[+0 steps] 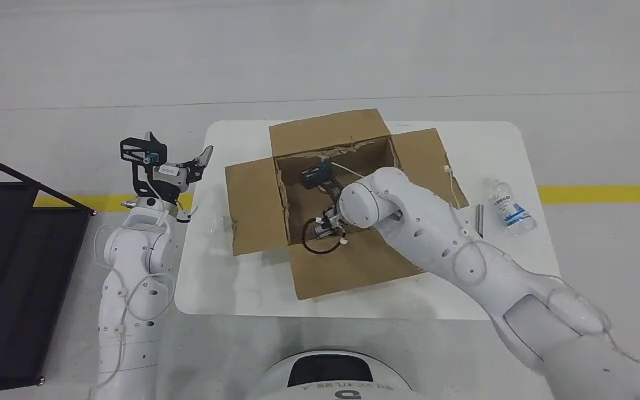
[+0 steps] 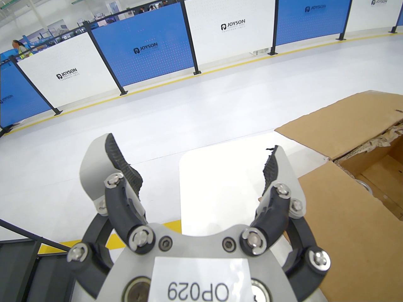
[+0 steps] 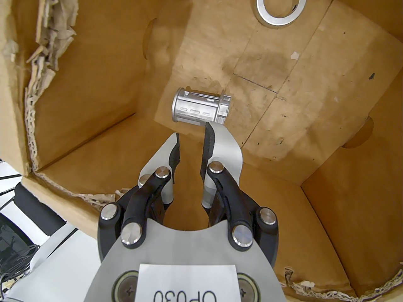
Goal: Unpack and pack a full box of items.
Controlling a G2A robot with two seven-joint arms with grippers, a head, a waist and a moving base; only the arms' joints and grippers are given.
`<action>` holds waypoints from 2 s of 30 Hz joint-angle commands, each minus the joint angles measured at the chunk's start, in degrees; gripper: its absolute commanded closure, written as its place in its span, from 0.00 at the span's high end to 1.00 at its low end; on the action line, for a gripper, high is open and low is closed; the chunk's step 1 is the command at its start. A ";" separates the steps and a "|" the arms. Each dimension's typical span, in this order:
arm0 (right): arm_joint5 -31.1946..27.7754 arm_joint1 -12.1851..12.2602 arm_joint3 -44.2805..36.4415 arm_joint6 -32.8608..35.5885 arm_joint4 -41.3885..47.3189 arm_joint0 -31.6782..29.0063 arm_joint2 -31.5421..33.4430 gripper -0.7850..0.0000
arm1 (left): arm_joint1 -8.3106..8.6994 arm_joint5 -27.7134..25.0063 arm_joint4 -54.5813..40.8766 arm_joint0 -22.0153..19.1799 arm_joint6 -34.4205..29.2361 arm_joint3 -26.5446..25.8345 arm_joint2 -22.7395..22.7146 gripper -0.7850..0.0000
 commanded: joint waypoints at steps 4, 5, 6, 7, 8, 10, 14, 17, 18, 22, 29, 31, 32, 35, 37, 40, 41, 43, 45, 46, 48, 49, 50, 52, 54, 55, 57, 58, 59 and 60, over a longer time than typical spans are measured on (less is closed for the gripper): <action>1.02 -1.84 4.87 1.00 0.12 2.05 -2.12 0.26 | 0.00 -0.02 0.00 0.00 0.00 0.00 0.00 1.00; 1.05 -2.22 5.82 1.12 0.21 2.46 -2.48 0.26 | 0.00 -0.02 0.00 0.00 0.00 0.00 0.00 1.00; 1.14 -2.58 6.74 1.10 0.36 2.78 -2.78 0.26 | 0.00 -0.02 0.00 0.00 0.00 0.00 0.00 1.00; 1.09 -2.94 7.64 0.96 0.53 3.08 -3.05 0.26 | 0.00 -0.02 0.00 0.00 0.00 0.00 0.00 1.00; 1.25 -3.27 8.76 0.68 0.44 3.39 -3.28 0.25 | 0.00 -0.02 0.00 0.00 0.00 0.00 0.00 1.00; 1.10 -3.90 10.50 0.23 0.62 3.79 -3.72 0.24 | 0.00 -0.02 0.00 0.00 0.00 0.00 0.00 1.00; -0.17 -4.83 13.58 -0.64 1.80 4.22 -3.78 0.20 | 0.00 -0.02 0.00 0.00 0.00 0.00 0.00 1.00; -1.01 -5.36 15.55 -1.29 2.32 4.42 -3.69 0.17 | 0.00 -0.02 0.00 0.00 0.00 0.00 0.00 1.00; -1.29 -5.53 16.17 -1.41 2.65 4.47 -3.61 0.13 | 0.00 -0.02 0.00 0.00 0.00 0.00 0.00 1.00; -2.53 -6.12 18.31 -1.90 3.34 4.82 -3.36 0.00 | 0.00 -0.02 0.00 0.00 0.00 0.00 0.00 1.00; -2.65 -6.43 18.01 -2.63 2.35 4.95 -2.44 0.00 | 0.00 -0.02 0.00 0.00 0.00 0.00 0.00 1.00; -1.99 -5.93 15.68 -3.29 1.28 4.42 -1.35 0.00 | 0.00 -0.02 0.00 0.00 0.00 0.00 0.00 1.00; -1.57 -5.52 14.16 -3.53 0.52 3.85 -0.67 0.00 | 0.00 -0.02 0.00 0.00 0.00 0.00 0.00 1.00; -0.22 -3.69 7.43 -4.21 -2.30 1.13 2.42 0.00 | 0.00 -0.02 0.00 0.00 0.00 0.00 0.00 1.00; 0.75 -2.05 1.80 -4.55 -4.91 -1.72 5.33 0.00 | 0.00 -0.02 0.00 0.00 0.00 0.00 0.00 1.00; 1.19 0.68 -8.36 -5.79 -9.18 -7.70 10.96 0.00 | 0.00 -0.02 0.00 0.00 0.00 0.00 0.00 1.00; 1.22 1.59 -11.98 -6.58 -10.82 -10.16 13.03 0.00 | 0.00 -0.02 0.00 0.00 0.00 0.00 0.00 1.00; 1.15 3.27 -19.26 -9.09 -13.74 -15.66 17.62 0.00 | 0.00 -0.02 0.00 0.00 0.00 0.00 0.00 1.00; 0.11 4.75 -25.93 -12.06 -15.69 -21.75 22.35 0.00 | 0.00 -0.02 0.00 0.00 0.00 0.00 0.00 1.00; -0.94 5.41 -29.17 -13.96 -16.56 -24.78 24.80 0.00 | 0.00 -0.02 0.00 0.00 0.00 0.00 0.00 1.00; -4.34 6.59 -35.04 -18.69 -16.82 -31.44 29.70 0.00 | 0.00 -0.02 0.00 0.00 0.00 0.00 0.00 1.00; -6.35 7.11 -37.29 -21.18 -16.15 -34.92 32.36 0.00 | 0.00 -0.02 0.00 0.00 0.00 0.00 0.00 1.00; -8.49 7.60 -39.43 -24.36 -15.52 -38.52 35.33 0.00 | 0.00 -0.02 0.00 0.00 0.00 0.00 0.00 1.00; -12.06 8.39 -43.04 -31.34 -13.46 -46.18 41.69 0.00 | 0.00 -0.02 0.00 0.00 0.00 0.00 0.00 1.00; -17.87 9.00 -45.48 -38.42 -9.61 -53.93 48.44 0.00 | 0.00 -0.02 0.00 0.00 0.00 0.00 0.00 1.00; -20.69 9.25 -46.00 -41.72 -7.97 -57.82 52.00 0.00 | 0.00 -0.02 0.00 0.00 0.00 0.00 0.00 1.00; -25.90 9.55 -46.57 -47.45 -4.84 -65.06 58.52 0.00 | 0.00 -0.02 0.00 0.00 0.00 0.00 0.00 1.00; -27.85 9.59 -46.50 -50.24 -3.42 -68.35 61.55 0.00 | 0.00 -0.02 0.00 0.00 0.00 0.00 0.00 1.00; -29.53 9.59 -46.39 -52.72 -2.20 -71.36 64.13 0.00 | 0.00 -0.02 0.00 0.00 0.00 0.00 0.00 1.00; -30.74 9.53 -46.16 -55.03 -0.90 -74.13 66.39 0.00 | 0.00 -0.02 0.00 0.00 0.00 0.00 0.00 1.00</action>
